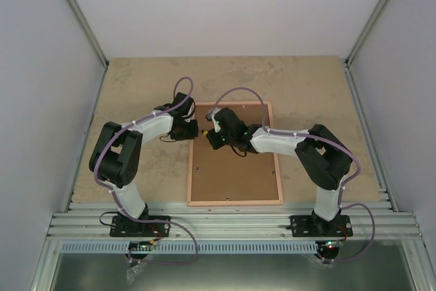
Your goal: Take the photo out of the frame
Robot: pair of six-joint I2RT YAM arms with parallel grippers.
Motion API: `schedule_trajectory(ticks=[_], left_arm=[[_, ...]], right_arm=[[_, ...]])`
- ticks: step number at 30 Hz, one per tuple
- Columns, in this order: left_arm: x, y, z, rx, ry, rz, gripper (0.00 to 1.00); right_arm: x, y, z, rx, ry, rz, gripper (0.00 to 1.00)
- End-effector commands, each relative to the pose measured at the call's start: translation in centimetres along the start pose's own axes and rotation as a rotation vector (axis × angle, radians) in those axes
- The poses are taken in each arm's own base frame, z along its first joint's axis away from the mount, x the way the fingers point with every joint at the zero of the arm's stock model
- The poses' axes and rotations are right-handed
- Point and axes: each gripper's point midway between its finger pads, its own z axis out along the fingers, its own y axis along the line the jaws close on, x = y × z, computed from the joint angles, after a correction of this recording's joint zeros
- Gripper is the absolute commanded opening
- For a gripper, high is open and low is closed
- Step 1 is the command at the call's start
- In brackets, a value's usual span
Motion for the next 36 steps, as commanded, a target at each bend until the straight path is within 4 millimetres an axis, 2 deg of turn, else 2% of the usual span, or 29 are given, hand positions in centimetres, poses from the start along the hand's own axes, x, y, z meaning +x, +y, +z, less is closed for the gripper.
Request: schedule_trajectory(ticks=[1, 12, 36], left_arm=[[1.6, -0.5, -0.1, 0.034, 0.050, -0.007, 0.04], [1.6, -0.4, 0.0, 0.028, 0.050, -0.009, 0.04], [1.7, -0.1, 0.2, 0.023, 0.049, -0.043, 0.00]], right_arm=[[-0.5, 0.7, 0.6, -0.026, -0.008, 0.010, 0.00], [-1.0, -1.0, 0.8, 0.072, -0.028, 0.032, 0.00], [-0.3, -1.9, 0.9, 0.218, 0.036, 0.039, 0.00]])
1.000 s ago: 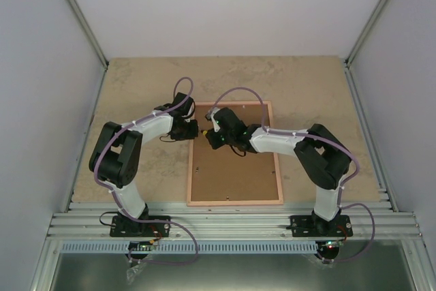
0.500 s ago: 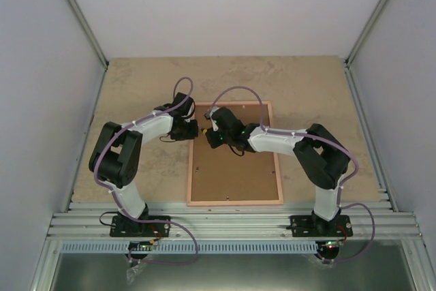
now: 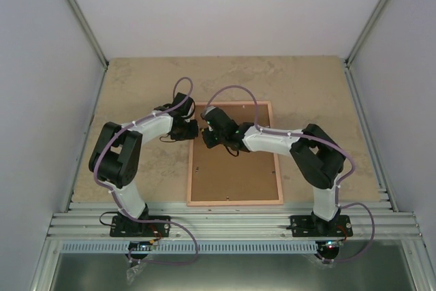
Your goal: Take the photo out of the frame
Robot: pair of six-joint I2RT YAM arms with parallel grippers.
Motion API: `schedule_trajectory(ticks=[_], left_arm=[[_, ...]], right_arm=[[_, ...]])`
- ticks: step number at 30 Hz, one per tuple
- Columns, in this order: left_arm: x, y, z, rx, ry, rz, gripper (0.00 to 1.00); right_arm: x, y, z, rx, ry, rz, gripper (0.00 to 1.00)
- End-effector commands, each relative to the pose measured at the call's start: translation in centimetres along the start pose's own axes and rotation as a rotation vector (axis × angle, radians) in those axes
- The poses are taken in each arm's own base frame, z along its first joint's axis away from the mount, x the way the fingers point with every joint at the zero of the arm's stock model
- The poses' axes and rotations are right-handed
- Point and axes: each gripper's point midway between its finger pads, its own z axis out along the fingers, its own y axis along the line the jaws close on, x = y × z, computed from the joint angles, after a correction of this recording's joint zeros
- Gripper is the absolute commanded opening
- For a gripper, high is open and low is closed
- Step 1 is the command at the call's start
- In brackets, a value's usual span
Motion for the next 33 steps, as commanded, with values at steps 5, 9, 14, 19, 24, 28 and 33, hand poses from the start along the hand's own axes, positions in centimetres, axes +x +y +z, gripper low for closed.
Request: schedule_trajectory(ticks=[5, 9, 14, 19, 24, 28, 33], left_arm=[[1.6, 0.1, 0.1, 0.018, 0.049, -0.035, 0.00], [1.5, 0.2, 0.1, 0.017, 0.047, -0.039, 0.00], [1.6, 0.1, 0.0, 0.023, 0.049, -0.042, 0.00], [1.5, 0.1, -0.1, 0.025, 0.045, -0.044, 0.00], [1.4, 0.0, -0.2, 0.035, 0.040, -0.057, 0.00], [1.1, 0.3, -0.4, 0.052, 0.030, -0.107, 0.00], [0.9, 1.2, -1.1, 0.078, -0.009, -0.213, 0.00]], right_arm=[[1.7, -2.7, 0.0, 0.141, 0.068, 0.023, 0.00], [2.0, -3.2, -0.4, 0.163, 0.074, 0.035, 0.00], [1.9, -3.3, -0.5, 0.173, 0.070, 0.049, 0.00], [0.4, -2.0, -1.5, 0.094, 0.003, 0.043, 0.00], [-2.1, -1.2, -4.0, 0.028, -0.106, 0.019, 0.01], [-2.5, -2.6, -5.8, 0.049, -0.136, 0.017, 0.00], [-2.2, -5.8, -7.6, 0.099, -0.157, 0.045, 0.00]])
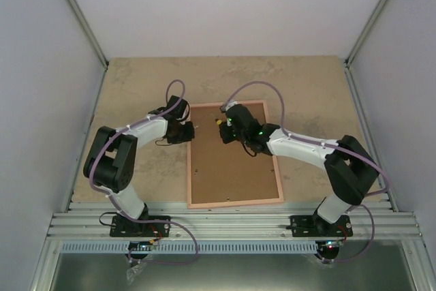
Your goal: Take the photo out of the frame
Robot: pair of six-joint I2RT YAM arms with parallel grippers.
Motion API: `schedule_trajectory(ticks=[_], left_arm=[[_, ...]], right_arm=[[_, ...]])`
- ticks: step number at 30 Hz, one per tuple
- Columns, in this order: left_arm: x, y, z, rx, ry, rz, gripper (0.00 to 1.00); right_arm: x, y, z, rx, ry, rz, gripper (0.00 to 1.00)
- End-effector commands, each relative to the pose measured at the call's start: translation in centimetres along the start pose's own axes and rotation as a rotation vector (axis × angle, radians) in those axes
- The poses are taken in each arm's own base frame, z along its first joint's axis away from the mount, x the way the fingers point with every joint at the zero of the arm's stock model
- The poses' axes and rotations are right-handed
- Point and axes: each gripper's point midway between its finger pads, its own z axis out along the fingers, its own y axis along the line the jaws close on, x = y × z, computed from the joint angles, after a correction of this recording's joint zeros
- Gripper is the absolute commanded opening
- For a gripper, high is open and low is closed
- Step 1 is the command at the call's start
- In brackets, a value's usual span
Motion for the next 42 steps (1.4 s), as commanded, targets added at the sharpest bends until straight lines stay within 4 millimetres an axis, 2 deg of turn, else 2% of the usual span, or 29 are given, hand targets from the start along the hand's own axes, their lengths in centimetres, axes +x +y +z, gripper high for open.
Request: schedule_trajectory(ticks=[1, 7, 13, 16, 18, 22, 25, 27, 29, 35, 38, 42], left_arm=[[0.4, 0.6, -0.8, 0.058, -0.007, -0.163, 0.00], [1.2, 0.9, -1.1, 0.095, -0.024, -0.307, 0.00], [2.4, 1.1, -2.2, 0.133, -0.053, -0.446, 0.00], [2.5, 1.4, -3.2, 0.122, -0.076, -0.453, 0.11], [2.2, 1.7, -4.0, 0.095, -0.090, -0.430, 0.17], [-0.1, 2.4, -5.6, -0.003, -0.152, -0.324, 0.30], [-2.5, 2.5, -6.8, -0.072, -0.192, -0.193, 0.46], [-4.2, 1.7, -7.1, -0.088, -0.193, -0.080, 0.56], [-6.3, 0.9, -7.4, -0.109, -0.201, 0.053, 0.61], [-10.8, -0.8, -6.6, -0.141, -0.216, 0.318, 0.69], [-12.3, -1.5, -5.5, -0.140, -0.222, 0.398, 0.75], [-13.4, -2.5, -3.6, -0.110, -0.215, 0.504, 0.79]], right_arm=[[-0.7, -3.0, -1.6, 0.054, -0.049, 0.014, 0.00], [-0.6, -5.3, -3.2, 0.076, -0.074, 0.027, 0.00], [0.1, -6.4, -3.3, 0.053, -0.082, 0.045, 0.01], [0.6, -7.0, -3.4, 0.041, -0.072, 0.050, 0.01], [0.1, -7.2, -3.5, 0.032, -0.099, 0.053, 0.00], [-0.1, -8.0, -3.8, 0.032, -0.113, 0.061, 0.00], [-0.1, -8.5, -4.0, 0.036, -0.117, 0.063, 0.00], [-0.1, -8.7, -4.2, 0.039, -0.120, 0.061, 0.00], [0.0, -9.0, -4.6, 0.044, -0.124, 0.059, 0.00], [0.1, -9.7, -5.5, 0.053, -0.124, 0.064, 0.00], [0.1, -9.6, -5.8, 0.045, -0.127, 0.061, 0.00], [0.6, -9.6, -6.2, 0.041, -0.106, 0.056, 0.00]])
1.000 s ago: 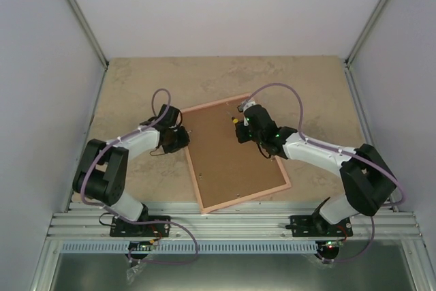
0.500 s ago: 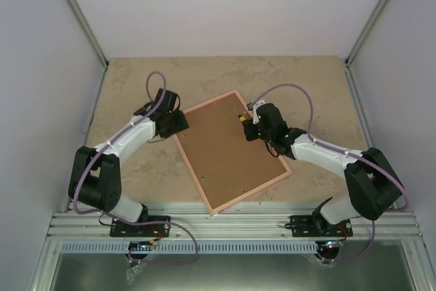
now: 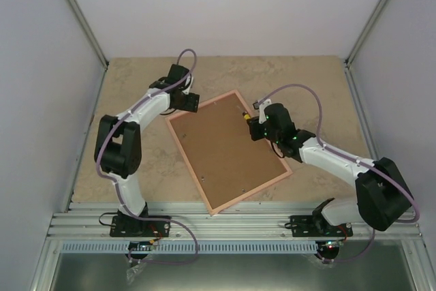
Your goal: Take the photo out of the frame
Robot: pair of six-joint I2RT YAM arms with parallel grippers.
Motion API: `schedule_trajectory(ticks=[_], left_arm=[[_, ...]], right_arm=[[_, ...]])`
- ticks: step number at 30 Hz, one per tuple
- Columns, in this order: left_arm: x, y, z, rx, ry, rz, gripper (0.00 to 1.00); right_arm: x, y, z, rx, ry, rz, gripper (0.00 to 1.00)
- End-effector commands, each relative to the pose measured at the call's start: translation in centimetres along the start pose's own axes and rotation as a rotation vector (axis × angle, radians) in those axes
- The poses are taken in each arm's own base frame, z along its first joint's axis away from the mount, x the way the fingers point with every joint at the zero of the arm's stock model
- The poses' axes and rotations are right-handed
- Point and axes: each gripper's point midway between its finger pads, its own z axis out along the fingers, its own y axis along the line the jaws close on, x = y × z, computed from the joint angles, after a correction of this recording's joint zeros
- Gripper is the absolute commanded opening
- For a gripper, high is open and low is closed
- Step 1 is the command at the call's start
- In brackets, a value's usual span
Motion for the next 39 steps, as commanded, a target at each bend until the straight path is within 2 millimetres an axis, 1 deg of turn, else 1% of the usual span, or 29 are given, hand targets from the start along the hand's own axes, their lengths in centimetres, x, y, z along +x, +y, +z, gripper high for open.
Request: schedule_trajectory(ticks=[1, 3, 6, 9, 13, 16, 21, 26, 28, 32, 36, 39], left_arm=[[-1.2, -0.5, 1.8, 0.024, -0.003, 0.201, 0.80], [-1.2, -0.9, 2.9, 0.047, 0.018, 0.245, 0.81], [-1.5, -0.9, 4.4, 0.045, 0.036, 0.292, 0.81], [-1.5, -1.7, 5.5, 0.091, 0.052, 0.332, 0.81], [-1.9, -2.0, 6.8, 0.107, 0.075, 0.364, 0.81], [-1.7, -2.4, 7.7, 0.147, 0.098, 0.371, 0.81], [-1.3, -3.1, 9.0, 0.207, 0.141, 0.389, 0.75], [-1.5, -3.5, 9.8, 0.244, 0.145, 0.395, 0.71], [-1.4, -3.6, 10.1, 0.254, 0.152, 0.397, 0.68], [-0.7, -3.9, 10.9, 0.277, 0.177, 0.392, 0.57], [0.1, -3.8, 11.3, 0.278, 0.203, 0.387, 0.42], [0.3, -3.5, 11.4, 0.264, 0.208, 0.380, 0.31]], right_arm=[[0.5, -0.2, -0.8, -0.008, 0.014, -0.015, 0.00], [0.6, -0.2, -1.0, -0.007, 0.015, -0.018, 0.00], [0.7, -0.1, -1.4, -0.016, 0.021, -0.021, 0.00], [1.1, -0.1, -1.7, -0.023, 0.031, -0.022, 0.00], [1.5, -0.2, -2.0, -0.019, 0.043, -0.023, 0.00], [1.6, -0.4, -2.2, -0.009, 0.043, -0.017, 0.00], [1.7, -0.5, -2.6, -0.008, 0.041, -0.003, 0.00], [2.1, -0.6, -2.8, -0.005, 0.046, -0.001, 0.00], [2.1, -0.7, -2.9, -0.004, 0.047, 0.000, 0.00], [2.0, -0.7, -2.8, -0.002, 0.048, 0.001, 0.00], [1.9, -0.7, -2.8, -0.001, 0.047, -0.002, 0.00], [1.8, -0.6, -2.8, -0.001, 0.047, -0.006, 0.00]])
